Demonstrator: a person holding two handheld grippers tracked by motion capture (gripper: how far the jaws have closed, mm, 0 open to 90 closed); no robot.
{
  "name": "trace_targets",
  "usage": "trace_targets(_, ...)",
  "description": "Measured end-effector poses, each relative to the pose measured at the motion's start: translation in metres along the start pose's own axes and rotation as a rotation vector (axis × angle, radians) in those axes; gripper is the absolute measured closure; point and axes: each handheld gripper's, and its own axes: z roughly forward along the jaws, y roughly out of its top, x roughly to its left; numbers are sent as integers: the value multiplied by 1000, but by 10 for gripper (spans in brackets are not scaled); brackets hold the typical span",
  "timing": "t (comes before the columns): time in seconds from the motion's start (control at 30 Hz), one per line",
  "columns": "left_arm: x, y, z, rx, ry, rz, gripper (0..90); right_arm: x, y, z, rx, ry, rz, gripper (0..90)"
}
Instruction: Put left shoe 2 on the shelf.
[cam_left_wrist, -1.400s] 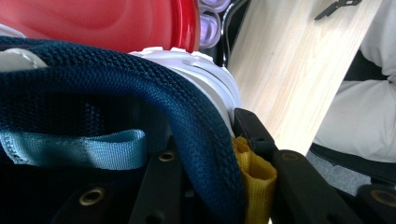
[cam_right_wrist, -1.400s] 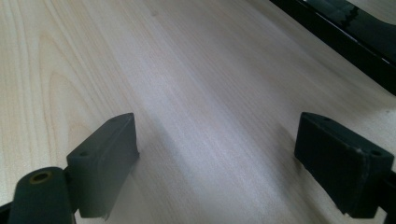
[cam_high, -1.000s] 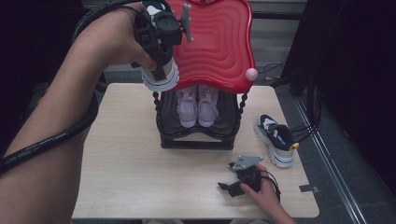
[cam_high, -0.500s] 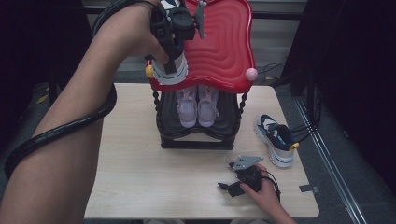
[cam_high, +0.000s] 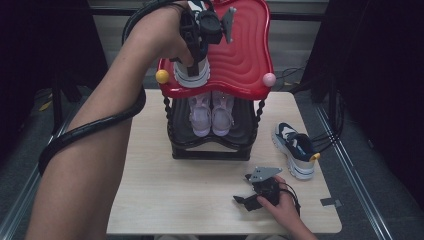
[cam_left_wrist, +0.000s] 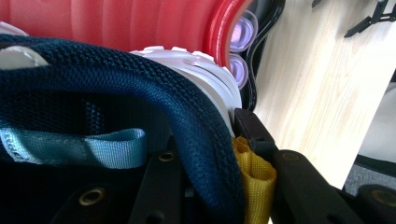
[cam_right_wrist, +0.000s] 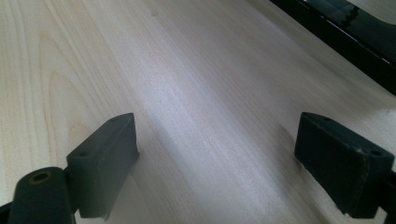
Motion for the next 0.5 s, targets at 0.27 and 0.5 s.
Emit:
trace_targets(0.27, 7, 5, 5, 2, 5, 11, 729, 0, 0, 0, 0, 0, 0, 125)
trace_targets(0.5, 11, 7, 8, 6, 17, 7, 729, 0, 0, 0, 0, 0, 0, 125)
